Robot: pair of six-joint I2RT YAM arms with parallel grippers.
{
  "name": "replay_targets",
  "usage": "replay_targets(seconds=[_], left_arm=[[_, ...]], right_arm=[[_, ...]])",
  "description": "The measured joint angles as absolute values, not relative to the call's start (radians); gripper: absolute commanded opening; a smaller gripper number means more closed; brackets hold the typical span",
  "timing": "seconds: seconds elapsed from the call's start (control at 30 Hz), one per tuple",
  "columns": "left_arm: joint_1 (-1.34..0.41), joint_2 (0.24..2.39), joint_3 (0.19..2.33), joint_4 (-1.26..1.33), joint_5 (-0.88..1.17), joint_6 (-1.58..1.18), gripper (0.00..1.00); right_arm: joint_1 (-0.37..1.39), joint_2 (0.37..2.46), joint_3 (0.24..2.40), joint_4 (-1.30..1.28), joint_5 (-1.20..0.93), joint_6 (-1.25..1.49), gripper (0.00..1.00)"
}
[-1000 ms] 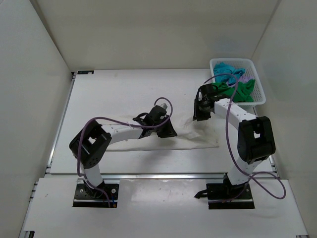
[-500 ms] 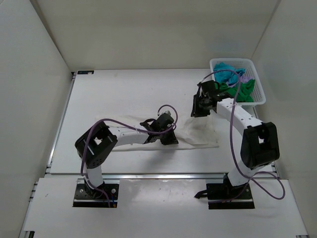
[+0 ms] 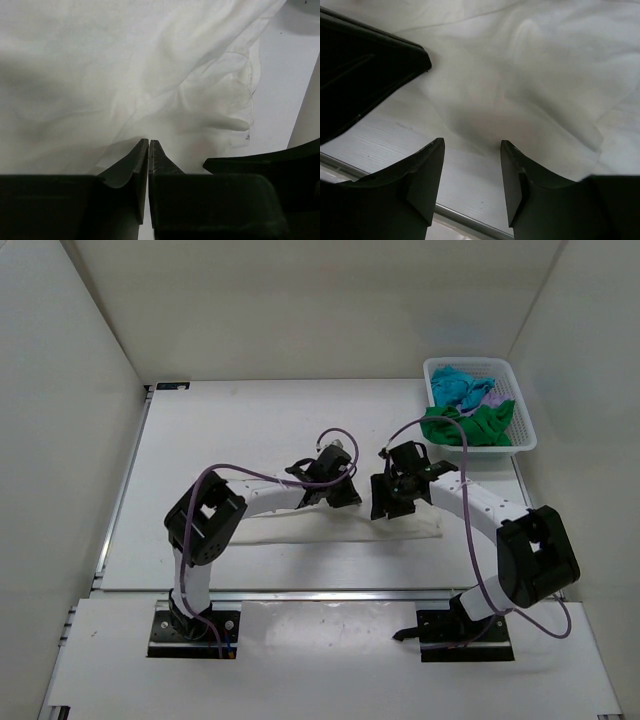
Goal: Fold and stack the t-shirts
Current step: Fold the other side of the tshirt into a rectangle
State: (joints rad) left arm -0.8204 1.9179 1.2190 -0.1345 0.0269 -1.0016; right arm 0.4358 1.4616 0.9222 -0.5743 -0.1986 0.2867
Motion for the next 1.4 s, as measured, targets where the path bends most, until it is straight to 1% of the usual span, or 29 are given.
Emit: replay_targets(seconds=[0.1, 0.17, 0.23, 0.27, 0.3, 0.33, 0.37, 0.4, 0.43, 0.47, 0.5, 0.67, 0.9, 0.97, 1.03, 1.17, 1.4], left_arm=[[-0.82, 1.926, 1.222, -0.138, 0.031, -0.997, 0.16], [-0.817, 1.924, 1.222, -0.139, 0.035, -0.992, 0.16], [-0.81, 1.916, 1.222, -0.141, 0.04, -0.989, 0.14], [-0.809, 1.91, 1.221, -0.142, 0.042, -0.986, 0.14], [-0.809, 1.9, 1.218, -0.142, 0.043, -0.983, 0.14], [-0.809, 1.889, 1.215, -0.146, 0.043, -0.98, 0.13], [-0.813, 1.879, 1.208, -0.144, 0.044, -0.978, 0.13], [-0.822, 1.861, 1.193, -0.14, 0.046, -0.979, 0.13], [-0.831, 1.846, 1.177, -0.134, 0.047, -0.981, 0.12], [-0.846, 1.824, 1.148, -0.119, 0.051, -0.988, 0.12], [-0.86, 1.807, 1.123, -0.113, 0.054, -0.997, 0.12], [-0.912, 1.788, 1.056, -0.097, 0.078, -1.032, 0.15], [-0.911, 1.827, 1.078, -0.069, 0.079, -1.052, 0.26], [-0.905, 1.833, 1.082, -0.066, 0.061, -1.065, 0.32], [-0.895, 1.851, 1.104, -0.07, 0.045, -1.079, 0.34], [-0.886, 1.902, 1.152, -0.067, 0.009, -1.105, 0.33], [-0.885, 1.971, 1.167, -0.075, -0.02, -1.156, 0.34]], right_arm=[[0.447, 1.496, 0.938, -0.568, -0.193, 0.273, 0.47], [0.452, 1.526, 0.957, -0.568, -0.19, 0.26, 0.52], [0.457, 1.552, 0.971, -0.568, -0.184, 0.244, 0.51], [0.457, 1.563, 0.98, -0.571, -0.181, 0.236, 0.48], [0.456, 1.578, 0.992, -0.575, -0.178, 0.228, 0.38], [0.452, 1.595, 1.006, -0.579, -0.175, 0.216, 0.31], [0.449, 1.614, 1.021, -0.58, -0.173, 0.208, 0.18], [0.446, 1.631, 1.035, -0.579, -0.17, 0.2, 0.1], [0.442, 1.642, 1.045, -0.579, -0.169, 0.196, 0.07], [0.435, 1.652, 1.057, -0.582, -0.169, 0.194, 0.01], [0.425, 1.658, 1.066, -0.583, -0.17, 0.191, 0.0], [0.363, 1.674, 1.127, -0.587, -0.192, 0.186, 0.0], [0.304, 1.751, 1.182, -0.579, -0.259, 0.183, 0.0], [0.295, 1.766, 1.182, -0.582, -0.275, 0.183, 0.0], [0.289, 1.77, 1.182, -0.582, -0.29, 0.183, 0.01], [0.279, 1.77, 1.187, -0.58, -0.313, 0.183, 0.0], [0.272, 1.77, 1.195, -0.579, -0.335, 0.183, 0.0]])
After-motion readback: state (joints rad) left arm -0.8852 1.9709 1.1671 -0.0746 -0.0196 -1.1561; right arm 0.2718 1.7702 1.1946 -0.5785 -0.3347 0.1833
